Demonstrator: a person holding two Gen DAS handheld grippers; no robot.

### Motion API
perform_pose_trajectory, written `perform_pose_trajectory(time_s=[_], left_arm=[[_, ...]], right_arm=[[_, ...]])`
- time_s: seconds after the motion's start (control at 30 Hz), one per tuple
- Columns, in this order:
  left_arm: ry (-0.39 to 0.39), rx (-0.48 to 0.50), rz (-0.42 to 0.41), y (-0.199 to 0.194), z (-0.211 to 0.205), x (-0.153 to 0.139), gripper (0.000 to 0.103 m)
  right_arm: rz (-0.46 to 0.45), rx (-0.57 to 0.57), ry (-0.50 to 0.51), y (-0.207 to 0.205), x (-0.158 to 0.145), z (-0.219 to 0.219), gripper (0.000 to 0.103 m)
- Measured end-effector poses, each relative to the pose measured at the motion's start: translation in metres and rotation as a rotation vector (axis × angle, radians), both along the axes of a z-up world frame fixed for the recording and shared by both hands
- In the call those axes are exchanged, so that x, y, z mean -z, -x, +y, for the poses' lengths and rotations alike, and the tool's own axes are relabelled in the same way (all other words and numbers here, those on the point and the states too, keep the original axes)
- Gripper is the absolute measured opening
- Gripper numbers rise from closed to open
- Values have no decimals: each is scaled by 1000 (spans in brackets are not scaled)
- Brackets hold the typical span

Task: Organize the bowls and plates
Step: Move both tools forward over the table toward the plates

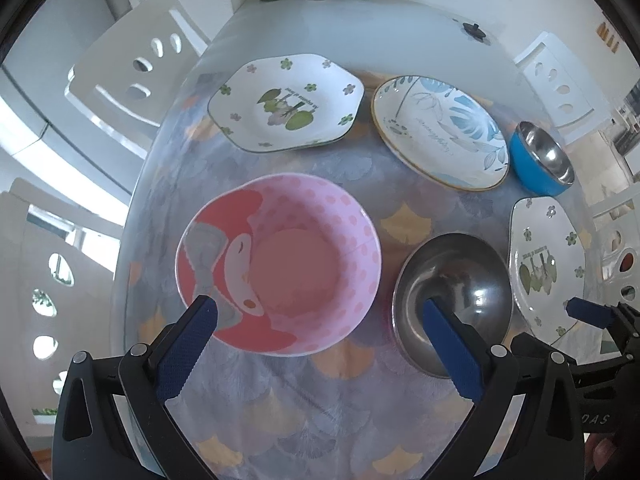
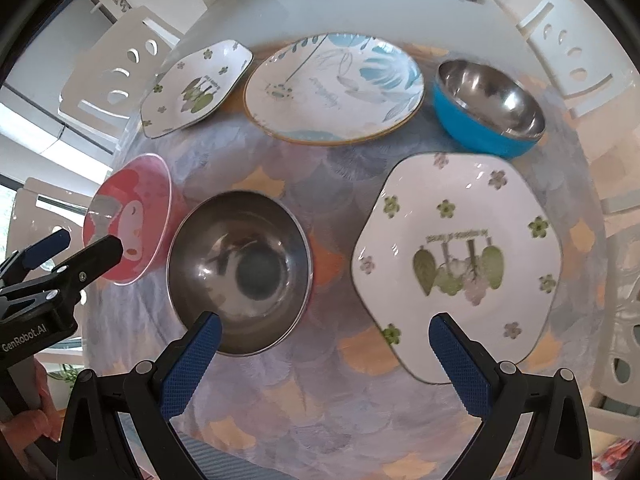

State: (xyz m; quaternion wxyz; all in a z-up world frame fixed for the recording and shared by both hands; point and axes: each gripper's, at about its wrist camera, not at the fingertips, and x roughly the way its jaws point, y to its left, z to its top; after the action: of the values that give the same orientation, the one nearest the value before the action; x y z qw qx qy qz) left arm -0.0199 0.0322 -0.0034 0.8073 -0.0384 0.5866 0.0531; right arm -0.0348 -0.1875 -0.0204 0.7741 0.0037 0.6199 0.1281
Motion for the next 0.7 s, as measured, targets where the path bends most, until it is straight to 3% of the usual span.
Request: perform_pose_trajectory(time_s=[0.3, 0.7], left_arm=[[54, -30, 47, 7, 4, 16, 102], [38, -47, 52, 8, 10, 17, 102]], right_arm=[[20, -10, -5, 3, 5, 6, 103], [25, -17, 2, 3, 8, 11, 103]])
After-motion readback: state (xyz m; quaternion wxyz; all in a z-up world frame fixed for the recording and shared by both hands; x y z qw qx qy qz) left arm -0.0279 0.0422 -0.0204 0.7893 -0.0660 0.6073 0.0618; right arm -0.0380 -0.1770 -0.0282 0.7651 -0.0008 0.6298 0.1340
